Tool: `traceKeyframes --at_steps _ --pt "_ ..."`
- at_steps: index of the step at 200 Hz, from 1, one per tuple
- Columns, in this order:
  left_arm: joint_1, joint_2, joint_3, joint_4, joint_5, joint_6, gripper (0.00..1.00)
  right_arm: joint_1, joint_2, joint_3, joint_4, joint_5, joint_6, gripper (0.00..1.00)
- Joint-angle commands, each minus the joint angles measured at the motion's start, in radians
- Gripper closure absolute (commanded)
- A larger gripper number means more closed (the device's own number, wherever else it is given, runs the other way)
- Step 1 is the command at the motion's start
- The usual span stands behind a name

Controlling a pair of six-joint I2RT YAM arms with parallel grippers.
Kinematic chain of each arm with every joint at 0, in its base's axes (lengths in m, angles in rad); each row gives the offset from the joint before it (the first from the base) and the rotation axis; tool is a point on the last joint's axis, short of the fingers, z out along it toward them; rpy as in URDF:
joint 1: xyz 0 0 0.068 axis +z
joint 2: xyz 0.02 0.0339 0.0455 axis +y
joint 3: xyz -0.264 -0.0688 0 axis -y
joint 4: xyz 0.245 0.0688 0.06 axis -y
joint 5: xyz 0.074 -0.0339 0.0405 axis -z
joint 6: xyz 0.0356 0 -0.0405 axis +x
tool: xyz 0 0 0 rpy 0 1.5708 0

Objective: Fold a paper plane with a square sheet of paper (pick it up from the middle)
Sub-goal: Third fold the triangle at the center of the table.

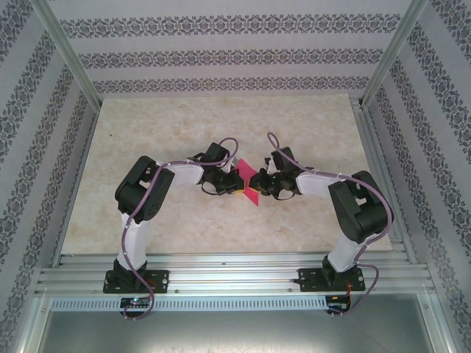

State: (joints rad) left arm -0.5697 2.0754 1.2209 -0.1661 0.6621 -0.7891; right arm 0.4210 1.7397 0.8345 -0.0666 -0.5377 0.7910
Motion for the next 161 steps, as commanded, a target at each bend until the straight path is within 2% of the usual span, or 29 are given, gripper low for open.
traceKeyframes --at_steps 1,35,82,144,161 --pt "0.001 0.034 0.005 -0.057 -0.03 0.029 0.95 -0.002 0.057 -0.016 0.054 -0.029 0.012 0.83" --pt "0.001 0.038 0.006 -0.06 -0.032 0.032 0.95 -0.014 0.106 -0.009 -0.041 0.061 -0.024 0.84" --pt "0.001 0.039 0.006 -0.063 -0.035 0.035 0.95 -0.027 -0.005 0.046 0.021 -0.02 -0.009 0.83" --pt "0.001 0.048 0.008 -0.064 -0.033 0.04 0.95 -0.057 0.122 0.093 0.071 -0.071 -0.006 0.84" --pt "0.002 0.057 0.014 -0.064 -0.027 0.037 0.95 -0.062 0.142 0.067 0.083 -0.018 -0.011 0.84"
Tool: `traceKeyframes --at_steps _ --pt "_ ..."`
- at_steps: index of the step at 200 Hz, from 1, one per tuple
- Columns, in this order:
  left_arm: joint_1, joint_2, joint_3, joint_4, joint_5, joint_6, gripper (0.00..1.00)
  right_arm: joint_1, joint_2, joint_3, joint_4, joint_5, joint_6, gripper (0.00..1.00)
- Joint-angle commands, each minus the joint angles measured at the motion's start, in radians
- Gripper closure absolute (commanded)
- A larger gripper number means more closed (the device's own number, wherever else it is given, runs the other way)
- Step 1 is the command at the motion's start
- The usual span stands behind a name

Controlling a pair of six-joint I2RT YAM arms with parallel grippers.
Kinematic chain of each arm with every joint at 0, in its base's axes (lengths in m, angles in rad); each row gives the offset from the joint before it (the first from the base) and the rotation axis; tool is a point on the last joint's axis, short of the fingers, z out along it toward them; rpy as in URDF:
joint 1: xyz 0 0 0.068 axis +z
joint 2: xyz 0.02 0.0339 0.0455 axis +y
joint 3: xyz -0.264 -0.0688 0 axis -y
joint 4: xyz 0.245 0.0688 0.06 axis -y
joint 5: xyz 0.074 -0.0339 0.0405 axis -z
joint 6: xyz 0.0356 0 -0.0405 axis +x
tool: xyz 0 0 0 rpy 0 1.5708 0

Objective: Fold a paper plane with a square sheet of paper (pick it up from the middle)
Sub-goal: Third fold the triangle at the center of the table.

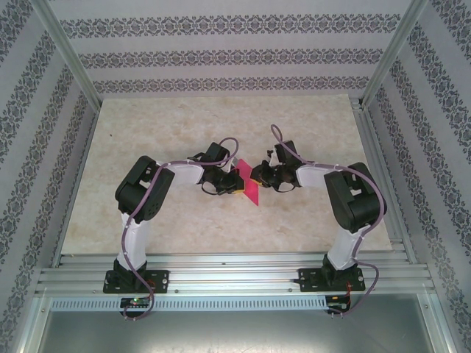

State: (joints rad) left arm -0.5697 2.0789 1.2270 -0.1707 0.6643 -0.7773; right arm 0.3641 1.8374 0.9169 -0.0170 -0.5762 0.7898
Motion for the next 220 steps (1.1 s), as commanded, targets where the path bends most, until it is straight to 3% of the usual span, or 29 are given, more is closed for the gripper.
traceKeyframes --at_steps 1,34,108,170,220 --pt "0.002 0.053 0.008 -0.059 -0.03 0.025 0.95 -0.006 0.045 -0.019 0.035 0.024 -0.011 0.84" --pt "0.002 0.043 0.002 -0.062 -0.034 0.03 0.95 -0.022 0.099 -0.023 0.017 0.082 -0.044 0.85" --pt "0.002 0.038 0.001 -0.067 -0.044 0.03 0.95 -0.053 -0.004 0.074 -0.021 0.001 -0.061 0.83" --pt "0.003 0.039 0.002 -0.064 -0.042 0.027 0.95 -0.016 -0.074 -0.08 0.036 -0.121 -0.05 0.83" --pt "0.001 0.039 0.006 -0.072 -0.041 0.032 0.95 0.024 -0.013 -0.083 0.045 -0.098 -0.054 0.83"
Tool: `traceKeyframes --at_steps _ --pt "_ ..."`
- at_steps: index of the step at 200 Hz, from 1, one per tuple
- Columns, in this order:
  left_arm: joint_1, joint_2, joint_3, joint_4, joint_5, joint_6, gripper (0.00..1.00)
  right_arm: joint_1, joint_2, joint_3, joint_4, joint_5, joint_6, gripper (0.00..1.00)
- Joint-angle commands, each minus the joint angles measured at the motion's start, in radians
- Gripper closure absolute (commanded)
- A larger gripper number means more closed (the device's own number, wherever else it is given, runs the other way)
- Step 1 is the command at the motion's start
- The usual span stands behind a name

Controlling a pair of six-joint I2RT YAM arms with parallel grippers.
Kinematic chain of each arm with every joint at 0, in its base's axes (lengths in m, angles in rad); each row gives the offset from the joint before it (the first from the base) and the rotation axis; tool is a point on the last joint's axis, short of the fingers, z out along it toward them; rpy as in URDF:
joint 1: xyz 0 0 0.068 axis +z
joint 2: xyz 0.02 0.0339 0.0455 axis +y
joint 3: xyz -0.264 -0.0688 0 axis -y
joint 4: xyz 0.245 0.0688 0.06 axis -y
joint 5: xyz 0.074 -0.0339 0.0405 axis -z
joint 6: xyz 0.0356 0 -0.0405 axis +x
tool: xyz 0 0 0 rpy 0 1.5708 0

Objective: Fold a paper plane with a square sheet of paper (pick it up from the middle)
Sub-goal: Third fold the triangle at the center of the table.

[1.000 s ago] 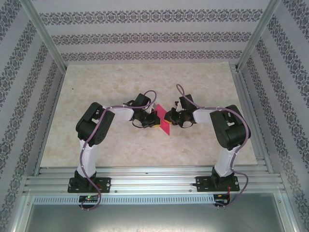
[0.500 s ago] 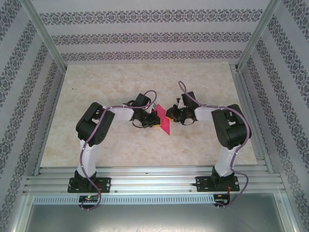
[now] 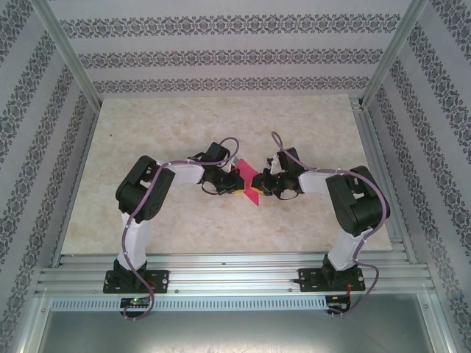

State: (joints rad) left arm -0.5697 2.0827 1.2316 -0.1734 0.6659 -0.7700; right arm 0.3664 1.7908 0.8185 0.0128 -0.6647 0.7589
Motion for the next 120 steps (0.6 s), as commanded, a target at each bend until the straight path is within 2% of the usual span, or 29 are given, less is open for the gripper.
traceKeyframes --at_steps 1,35,58,120 --pt "0.002 0.036 0.002 -0.07 -0.044 0.025 0.95 0.022 0.036 0.018 0.011 -0.007 -0.024 0.83" --pt "0.003 0.034 0.002 -0.075 -0.043 0.029 0.95 0.003 0.062 0.07 -0.135 0.152 -0.086 0.83" --pt "0.004 0.04 0.006 -0.08 -0.045 0.033 0.95 -0.015 0.083 0.086 -0.112 0.14 -0.077 0.83" --pt "0.004 0.05 0.011 -0.091 -0.053 0.039 0.95 -0.037 0.113 0.12 0.023 -0.005 0.001 0.81"
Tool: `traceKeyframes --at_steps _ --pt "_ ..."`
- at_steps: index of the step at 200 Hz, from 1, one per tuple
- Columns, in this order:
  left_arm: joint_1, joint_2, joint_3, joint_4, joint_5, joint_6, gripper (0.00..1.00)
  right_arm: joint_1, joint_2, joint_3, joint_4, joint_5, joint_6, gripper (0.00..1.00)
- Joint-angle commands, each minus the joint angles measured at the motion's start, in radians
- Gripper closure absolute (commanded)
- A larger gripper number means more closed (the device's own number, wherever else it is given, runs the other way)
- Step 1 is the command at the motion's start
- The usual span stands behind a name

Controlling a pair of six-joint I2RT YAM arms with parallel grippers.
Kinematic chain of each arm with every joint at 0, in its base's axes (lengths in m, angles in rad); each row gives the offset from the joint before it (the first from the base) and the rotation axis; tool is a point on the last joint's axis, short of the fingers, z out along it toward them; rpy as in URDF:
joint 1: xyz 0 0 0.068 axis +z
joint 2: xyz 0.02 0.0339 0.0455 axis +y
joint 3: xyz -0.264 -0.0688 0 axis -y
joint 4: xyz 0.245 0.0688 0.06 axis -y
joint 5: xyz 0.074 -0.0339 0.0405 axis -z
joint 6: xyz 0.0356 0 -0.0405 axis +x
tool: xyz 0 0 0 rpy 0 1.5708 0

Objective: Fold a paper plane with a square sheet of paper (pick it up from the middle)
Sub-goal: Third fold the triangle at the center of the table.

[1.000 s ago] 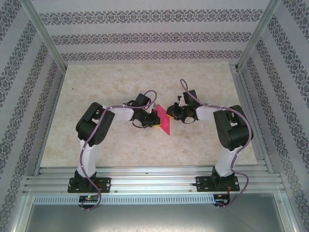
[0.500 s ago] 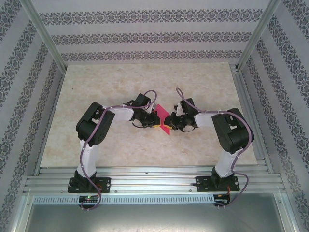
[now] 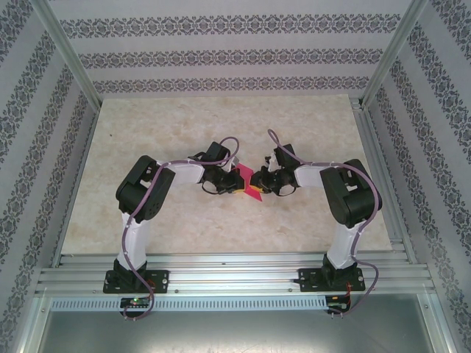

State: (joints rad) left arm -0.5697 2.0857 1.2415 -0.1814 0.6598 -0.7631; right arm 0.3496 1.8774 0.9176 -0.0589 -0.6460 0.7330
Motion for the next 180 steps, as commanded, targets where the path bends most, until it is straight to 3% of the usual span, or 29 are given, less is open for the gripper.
traceKeyframes --at_steps 1,45,95,120,144,180 --pt "0.004 0.048 0.001 -0.084 -0.047 0.033 0.95 -0.021 0.028 0.023 0.095 -0.029 0.027 0.81" --pt "0.004 0.043 0.003 -0.081 -0.052 0.029 0.95 -0.032 0.083 0.083 0.06 -0.016 0.004 0.81" --pt "0.004 0.039 0.001 -0.085 -0.064 0.021 0.95 -0.029 0.073 0.116 -0.085 0.124 -0.037 0.82" --pt "0.009 0.005 -0.007 -0.078 -0.094 0.002 0.74 -0.027 0.029 0.097 -0.086 0.122 -0.037 0.82" --pt "0.028 -0.072 -0.016 -0.059 -0.12 -0.011 0.67 -0.018 0.032 0.077 -0.055 0.073 -0.035 0.82" --pt "0.058 -0.103 -0.004 0.011 -0.094 -0.057 0.66 -0.016 0.051 0.081 -0.043 0.075 -0.02 0.83"
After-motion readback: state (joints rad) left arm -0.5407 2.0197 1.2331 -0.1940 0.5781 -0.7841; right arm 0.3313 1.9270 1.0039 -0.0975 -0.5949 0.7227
